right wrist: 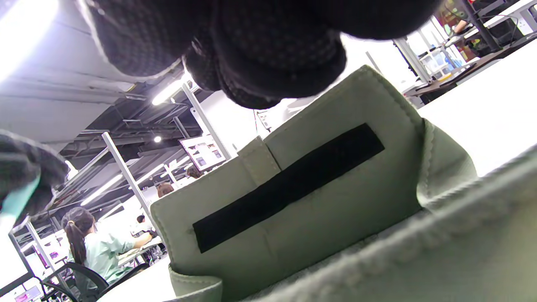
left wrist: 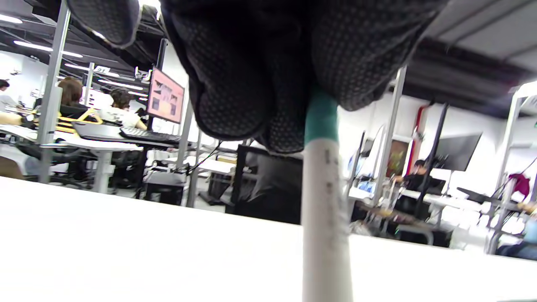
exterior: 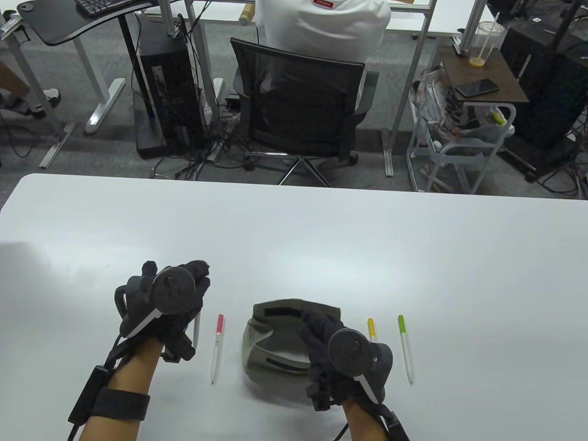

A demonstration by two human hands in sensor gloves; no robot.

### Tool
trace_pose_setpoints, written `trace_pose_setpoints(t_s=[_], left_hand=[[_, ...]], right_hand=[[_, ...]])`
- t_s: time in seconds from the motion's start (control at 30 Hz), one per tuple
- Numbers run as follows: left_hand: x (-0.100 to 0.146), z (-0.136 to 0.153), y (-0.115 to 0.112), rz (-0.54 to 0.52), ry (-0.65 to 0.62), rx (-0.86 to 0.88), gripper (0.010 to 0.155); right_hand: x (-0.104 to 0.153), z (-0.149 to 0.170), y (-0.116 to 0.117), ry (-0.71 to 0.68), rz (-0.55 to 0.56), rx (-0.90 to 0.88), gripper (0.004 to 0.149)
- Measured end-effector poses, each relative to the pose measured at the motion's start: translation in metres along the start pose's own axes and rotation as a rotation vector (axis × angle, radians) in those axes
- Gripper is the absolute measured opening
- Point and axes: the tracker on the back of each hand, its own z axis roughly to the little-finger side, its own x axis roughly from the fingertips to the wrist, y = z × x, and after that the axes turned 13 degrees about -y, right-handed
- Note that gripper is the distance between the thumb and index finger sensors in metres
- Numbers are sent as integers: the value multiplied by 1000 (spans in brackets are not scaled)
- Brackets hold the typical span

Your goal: Twist to extend twist pen refills

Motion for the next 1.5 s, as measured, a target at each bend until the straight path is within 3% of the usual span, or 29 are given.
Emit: trace_pose_setpoints(t_s=[0.3, 0.43, 0.63, 1.1, 1.5], left_hand=[[-6, 27, -69, 277, 83, -92, 46], [-10, 29, -97, 355, 99, -144, 47], [-14, 26, -122, 410, 92, -212, 47], [-22, 28, -141, 422, 116, -237, 50], [-17, 25, -141, 412, 122, -253, 54]], right_hand=[[0, 0, -1, 1, 1, 21, 51], [0, 0, 1, -8, -11, 40, 51], [0, 0, 3, -11, -19, 48, 51], [-1, 1, 4, -8, -24, 54, 51], [-1, 0, 5, -15, -34, 72, 51]])
